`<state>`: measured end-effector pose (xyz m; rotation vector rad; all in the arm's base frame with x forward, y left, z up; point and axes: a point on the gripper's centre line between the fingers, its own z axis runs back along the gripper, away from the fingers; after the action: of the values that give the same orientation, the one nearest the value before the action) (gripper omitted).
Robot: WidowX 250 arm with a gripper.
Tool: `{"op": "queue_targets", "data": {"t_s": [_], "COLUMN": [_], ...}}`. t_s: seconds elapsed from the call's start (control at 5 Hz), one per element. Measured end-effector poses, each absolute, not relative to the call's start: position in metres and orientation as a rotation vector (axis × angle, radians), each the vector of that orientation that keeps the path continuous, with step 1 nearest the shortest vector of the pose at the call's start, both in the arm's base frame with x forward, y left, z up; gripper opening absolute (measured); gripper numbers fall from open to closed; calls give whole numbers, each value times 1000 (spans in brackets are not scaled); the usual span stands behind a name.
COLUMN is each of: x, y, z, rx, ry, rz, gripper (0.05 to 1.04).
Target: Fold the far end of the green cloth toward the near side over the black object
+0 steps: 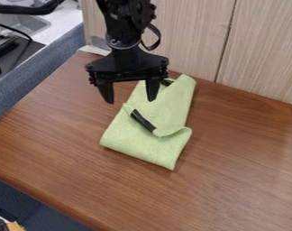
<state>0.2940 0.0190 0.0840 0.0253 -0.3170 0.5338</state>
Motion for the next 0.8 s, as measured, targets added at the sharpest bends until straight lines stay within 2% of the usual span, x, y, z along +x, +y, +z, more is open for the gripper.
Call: {"op": "queue_targets", "data": {"t_s": [0.2,0.4,0.6,0.8], "x": [292,306,326,350], "y": [19,20,22,26], "z": [76,73,70,68], "rx": [33,43,38,-2], "ry": [-289,-256,-243,-256], "rz": [535,544,565,641], "gripper": [1001,1001,1001,1001]}}
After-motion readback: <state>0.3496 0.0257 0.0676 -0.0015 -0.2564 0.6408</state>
